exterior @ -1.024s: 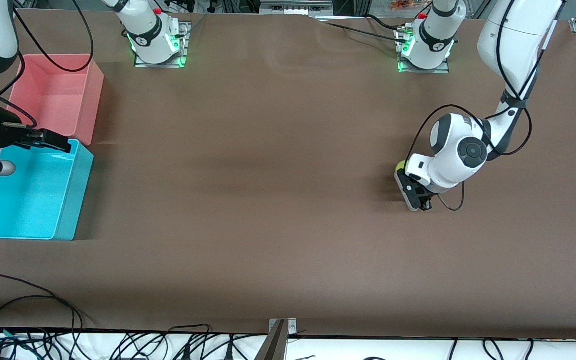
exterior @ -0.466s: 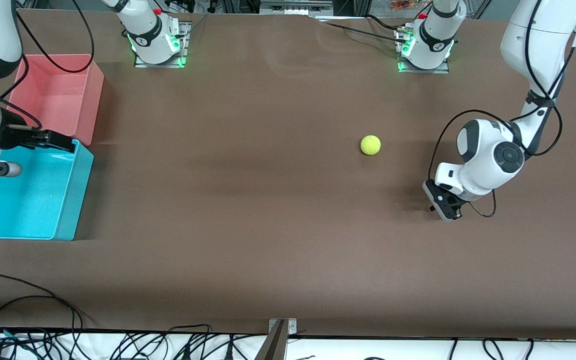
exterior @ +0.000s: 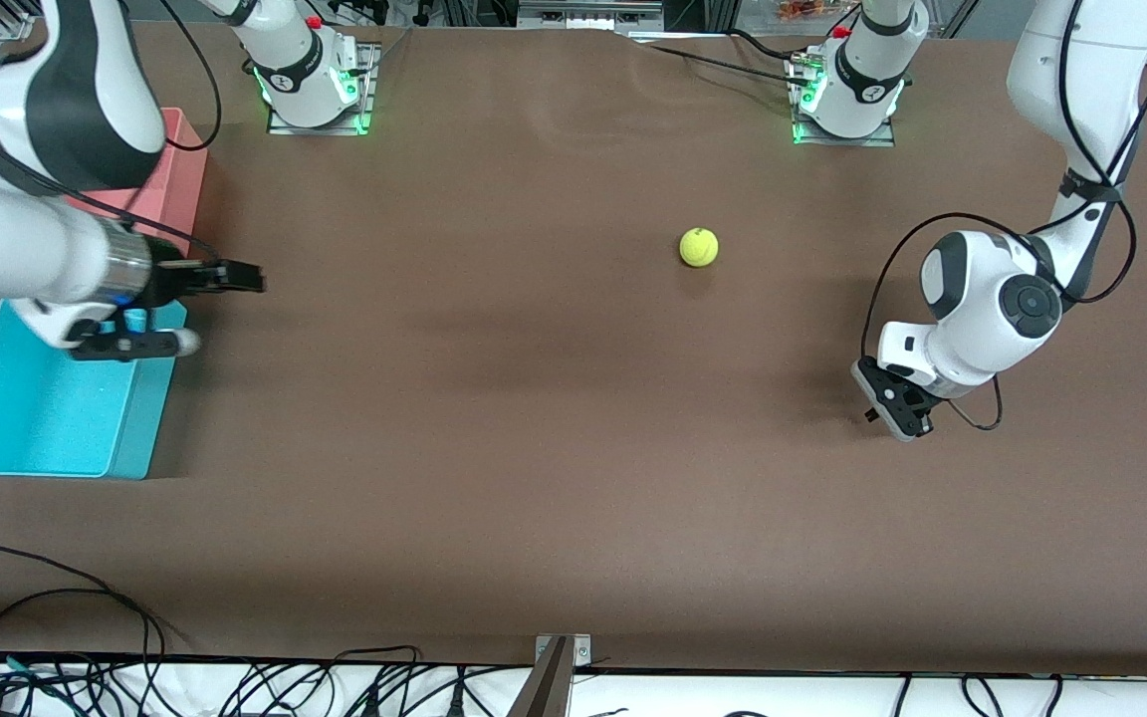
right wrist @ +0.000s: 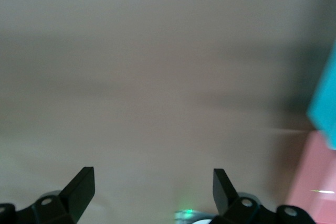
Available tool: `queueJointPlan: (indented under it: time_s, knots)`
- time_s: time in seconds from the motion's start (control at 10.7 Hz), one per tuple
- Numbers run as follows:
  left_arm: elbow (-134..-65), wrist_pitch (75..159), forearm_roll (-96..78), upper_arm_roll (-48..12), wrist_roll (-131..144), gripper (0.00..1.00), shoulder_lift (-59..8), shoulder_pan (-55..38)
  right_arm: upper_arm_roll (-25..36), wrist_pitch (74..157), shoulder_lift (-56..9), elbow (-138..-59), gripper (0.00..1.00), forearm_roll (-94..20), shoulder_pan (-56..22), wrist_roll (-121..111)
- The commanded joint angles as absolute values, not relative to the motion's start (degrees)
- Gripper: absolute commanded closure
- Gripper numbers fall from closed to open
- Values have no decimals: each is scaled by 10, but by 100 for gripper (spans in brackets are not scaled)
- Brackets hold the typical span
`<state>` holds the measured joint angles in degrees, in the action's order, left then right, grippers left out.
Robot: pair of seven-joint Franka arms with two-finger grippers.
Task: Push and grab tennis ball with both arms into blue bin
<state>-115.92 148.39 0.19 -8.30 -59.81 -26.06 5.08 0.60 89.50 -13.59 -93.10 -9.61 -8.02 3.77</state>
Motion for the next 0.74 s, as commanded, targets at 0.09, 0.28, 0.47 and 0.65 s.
queueJointPlan:
  time_s: [0.09,0.28,0.47,0.65]
  knots:
    - [-1182,1396,10,-45,-580,30,-164,29,4,988,-150,-1012,0,-178,-168,95]
    - [-1184,1379,11,-40,-577,0,-146,29,3,1019,-173,-1018,0,-183,-227,131]
    - [-1186,1375,11,-39,-569,0,-115,30,3,1027,-204,-1018,0,-255,-258,132]
    - [-1222,1379,12,-39,-542,0,-89,34,3,1098,-219,-1032,0,-271,-336,212]
